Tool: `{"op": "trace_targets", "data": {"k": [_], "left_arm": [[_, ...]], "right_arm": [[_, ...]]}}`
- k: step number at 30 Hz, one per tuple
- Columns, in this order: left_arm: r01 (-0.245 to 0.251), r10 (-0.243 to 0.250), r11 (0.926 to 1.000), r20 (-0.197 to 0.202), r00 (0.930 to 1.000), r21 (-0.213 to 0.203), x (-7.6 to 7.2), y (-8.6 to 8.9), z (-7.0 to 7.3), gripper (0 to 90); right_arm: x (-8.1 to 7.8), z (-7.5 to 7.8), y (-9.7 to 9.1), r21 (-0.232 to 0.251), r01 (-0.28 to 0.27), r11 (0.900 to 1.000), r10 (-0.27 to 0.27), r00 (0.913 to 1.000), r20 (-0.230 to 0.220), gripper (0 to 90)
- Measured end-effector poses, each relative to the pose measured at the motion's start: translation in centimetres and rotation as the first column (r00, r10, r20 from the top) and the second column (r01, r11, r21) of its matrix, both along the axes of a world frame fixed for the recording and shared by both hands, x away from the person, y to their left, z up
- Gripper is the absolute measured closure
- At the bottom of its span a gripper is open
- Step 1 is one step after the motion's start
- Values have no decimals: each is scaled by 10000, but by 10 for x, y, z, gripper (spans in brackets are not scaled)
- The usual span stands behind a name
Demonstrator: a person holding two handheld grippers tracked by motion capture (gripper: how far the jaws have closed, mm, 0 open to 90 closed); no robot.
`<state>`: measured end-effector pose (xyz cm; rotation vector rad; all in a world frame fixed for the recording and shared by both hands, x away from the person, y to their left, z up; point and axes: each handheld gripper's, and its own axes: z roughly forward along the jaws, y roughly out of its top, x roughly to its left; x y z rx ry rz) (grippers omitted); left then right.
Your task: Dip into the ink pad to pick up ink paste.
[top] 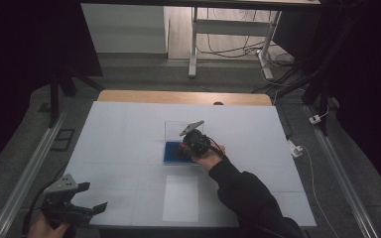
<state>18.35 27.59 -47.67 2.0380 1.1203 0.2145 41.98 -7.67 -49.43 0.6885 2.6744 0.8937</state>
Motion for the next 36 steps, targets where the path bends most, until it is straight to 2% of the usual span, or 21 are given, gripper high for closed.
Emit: {"op": "trace_targets", "data": {"k": [4,16,36], "left_arm": [[-10,10,10000,-8,10000,-29,0,0,0,39],[4,-4,10000,13,10000,24,0,-1,0,40],[-19,19,10000,32,10000,66,0,-1,0,39]], "right_arm": [[-2,8,-4,297,58,9995,-60,10000,57,794],[-12,20,-12,737,-209,9971,206,9998,45,794],[-35,35,-24,1278,-553,9903,557,9984,5,793]]}}
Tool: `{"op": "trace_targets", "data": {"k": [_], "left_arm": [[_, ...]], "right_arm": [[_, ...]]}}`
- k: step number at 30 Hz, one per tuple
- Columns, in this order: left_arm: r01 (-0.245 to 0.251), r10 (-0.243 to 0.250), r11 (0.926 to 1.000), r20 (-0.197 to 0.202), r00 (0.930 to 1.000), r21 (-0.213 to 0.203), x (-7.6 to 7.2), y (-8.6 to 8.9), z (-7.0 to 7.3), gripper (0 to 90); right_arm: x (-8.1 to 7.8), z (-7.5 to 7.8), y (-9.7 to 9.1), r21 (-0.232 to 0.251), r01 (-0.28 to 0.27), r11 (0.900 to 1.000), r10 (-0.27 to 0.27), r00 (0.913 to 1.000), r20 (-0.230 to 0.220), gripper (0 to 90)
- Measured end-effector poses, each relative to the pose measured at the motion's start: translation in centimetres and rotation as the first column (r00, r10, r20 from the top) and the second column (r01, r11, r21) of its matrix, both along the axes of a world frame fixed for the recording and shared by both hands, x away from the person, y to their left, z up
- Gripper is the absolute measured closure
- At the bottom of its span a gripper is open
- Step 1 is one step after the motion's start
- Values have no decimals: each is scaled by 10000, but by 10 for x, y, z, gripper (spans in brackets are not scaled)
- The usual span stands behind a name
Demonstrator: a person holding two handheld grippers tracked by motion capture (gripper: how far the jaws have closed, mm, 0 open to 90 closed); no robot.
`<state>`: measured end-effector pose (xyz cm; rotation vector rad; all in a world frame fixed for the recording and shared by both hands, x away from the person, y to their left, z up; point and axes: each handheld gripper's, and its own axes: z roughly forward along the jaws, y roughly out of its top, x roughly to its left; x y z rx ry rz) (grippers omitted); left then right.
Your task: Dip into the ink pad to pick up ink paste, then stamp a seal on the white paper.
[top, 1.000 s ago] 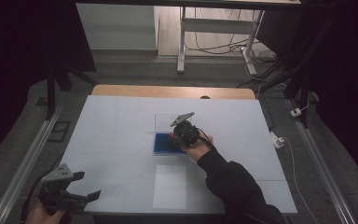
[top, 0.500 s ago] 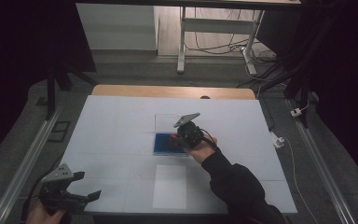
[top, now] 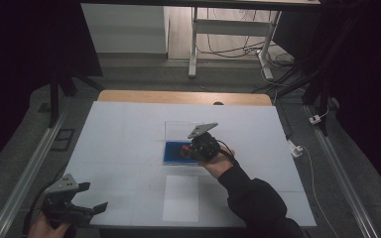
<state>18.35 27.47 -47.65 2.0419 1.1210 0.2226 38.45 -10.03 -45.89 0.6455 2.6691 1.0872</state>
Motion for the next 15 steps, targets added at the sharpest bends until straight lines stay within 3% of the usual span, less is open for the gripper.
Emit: {"op": "trace_targets", "data": {"k": [15], "left_arm": [[6,-6,10000,7,10000,-35,1,0,0,39]], "right_arm": [[-18,1,-1,-52,-250,9997,249,9995,-200,793]]}}
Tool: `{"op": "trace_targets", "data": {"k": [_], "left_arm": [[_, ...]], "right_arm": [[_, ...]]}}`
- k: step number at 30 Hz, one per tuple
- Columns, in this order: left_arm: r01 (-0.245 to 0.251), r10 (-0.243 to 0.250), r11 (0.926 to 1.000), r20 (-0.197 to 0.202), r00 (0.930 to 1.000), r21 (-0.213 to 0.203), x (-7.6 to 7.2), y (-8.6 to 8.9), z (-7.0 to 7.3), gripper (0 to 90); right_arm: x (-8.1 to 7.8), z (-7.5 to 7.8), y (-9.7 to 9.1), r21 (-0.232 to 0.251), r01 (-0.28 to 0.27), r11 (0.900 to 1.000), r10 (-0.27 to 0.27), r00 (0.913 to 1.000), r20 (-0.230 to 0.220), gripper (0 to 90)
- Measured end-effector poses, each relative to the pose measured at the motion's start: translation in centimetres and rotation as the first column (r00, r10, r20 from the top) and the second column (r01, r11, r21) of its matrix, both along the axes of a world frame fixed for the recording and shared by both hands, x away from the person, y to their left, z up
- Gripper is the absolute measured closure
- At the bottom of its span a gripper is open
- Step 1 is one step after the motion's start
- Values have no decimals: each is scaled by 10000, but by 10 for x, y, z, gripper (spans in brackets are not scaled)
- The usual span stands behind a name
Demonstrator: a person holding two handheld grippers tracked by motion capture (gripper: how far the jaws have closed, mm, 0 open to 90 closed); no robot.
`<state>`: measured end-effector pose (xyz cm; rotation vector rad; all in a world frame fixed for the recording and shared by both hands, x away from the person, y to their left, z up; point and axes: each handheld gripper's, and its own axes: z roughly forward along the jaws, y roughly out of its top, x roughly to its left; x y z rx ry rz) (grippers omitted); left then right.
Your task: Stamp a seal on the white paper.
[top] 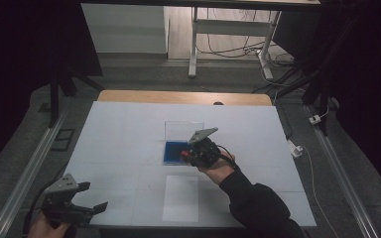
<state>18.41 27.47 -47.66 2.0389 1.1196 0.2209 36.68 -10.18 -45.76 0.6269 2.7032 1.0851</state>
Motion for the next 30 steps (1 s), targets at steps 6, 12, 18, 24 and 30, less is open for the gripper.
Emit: {"op": "trace_targets", "data": {"k": [6,12,18,24,30], "left_arm": [[-2,2,10000,14,10000,13,0,0,0,39],[-3,3,10000,13,10000,20,0,0,0,39],[-7,7,10000,16,10000,11,0,0,0,39],[7,-7,10000,23,10000,18,0,0,0,39],[17,-17,10000,31,10000,44,0,0,0,39]], "right_arm": [[-6,2,-4,126,-88,9999,89,9999,-86,793],[-11,2,-8,241,-168,9996,168,9999,-18,793],[-20,3,-9,236,-167,9996,168,9998,-59,793],[-30,3,-9,124,-512,9986,513,9987,-29,793],[-40,3,-11,100,-770,9970,771,9970,-93,793]]}}
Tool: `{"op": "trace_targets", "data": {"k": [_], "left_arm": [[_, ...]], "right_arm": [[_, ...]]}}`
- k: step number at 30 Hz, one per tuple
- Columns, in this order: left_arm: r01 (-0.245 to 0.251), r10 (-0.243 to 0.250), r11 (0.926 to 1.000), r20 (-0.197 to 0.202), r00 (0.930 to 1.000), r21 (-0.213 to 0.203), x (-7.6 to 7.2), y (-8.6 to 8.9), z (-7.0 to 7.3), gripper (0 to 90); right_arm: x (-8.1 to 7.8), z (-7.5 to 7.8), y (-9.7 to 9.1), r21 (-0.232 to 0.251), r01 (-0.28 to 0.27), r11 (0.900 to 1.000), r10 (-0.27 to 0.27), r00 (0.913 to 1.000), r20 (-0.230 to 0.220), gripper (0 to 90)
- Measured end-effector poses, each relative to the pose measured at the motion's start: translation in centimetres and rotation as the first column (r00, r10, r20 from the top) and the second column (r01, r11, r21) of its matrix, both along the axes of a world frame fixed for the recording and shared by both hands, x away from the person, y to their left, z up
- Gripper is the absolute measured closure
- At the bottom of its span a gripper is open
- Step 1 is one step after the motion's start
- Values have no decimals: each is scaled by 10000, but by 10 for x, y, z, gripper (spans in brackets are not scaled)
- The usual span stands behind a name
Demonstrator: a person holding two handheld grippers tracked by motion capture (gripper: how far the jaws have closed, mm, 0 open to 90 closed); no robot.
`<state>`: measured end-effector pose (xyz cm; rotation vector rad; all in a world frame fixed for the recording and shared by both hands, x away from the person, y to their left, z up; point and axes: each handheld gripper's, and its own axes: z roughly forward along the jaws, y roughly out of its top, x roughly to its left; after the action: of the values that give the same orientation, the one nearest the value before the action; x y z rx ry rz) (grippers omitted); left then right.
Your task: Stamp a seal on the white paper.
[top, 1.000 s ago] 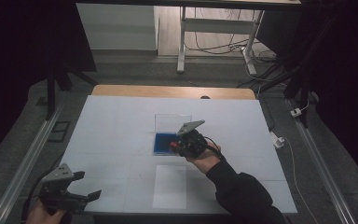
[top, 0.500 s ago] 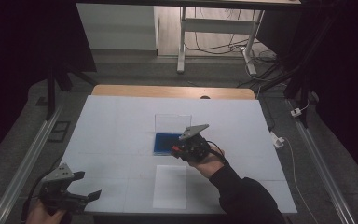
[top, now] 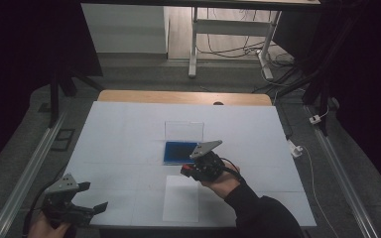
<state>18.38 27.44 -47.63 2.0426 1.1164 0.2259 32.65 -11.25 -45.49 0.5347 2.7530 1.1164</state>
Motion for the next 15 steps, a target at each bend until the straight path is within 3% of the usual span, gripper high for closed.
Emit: {"op": "trace_targets", "data": {"k": [15], "left_arm": [[20,-20,10000,1,10000,40,0,0,0,39]], "right_arm": [[-22,-10,-1,-213,-200,9996,193,9994,-285,793]]}}
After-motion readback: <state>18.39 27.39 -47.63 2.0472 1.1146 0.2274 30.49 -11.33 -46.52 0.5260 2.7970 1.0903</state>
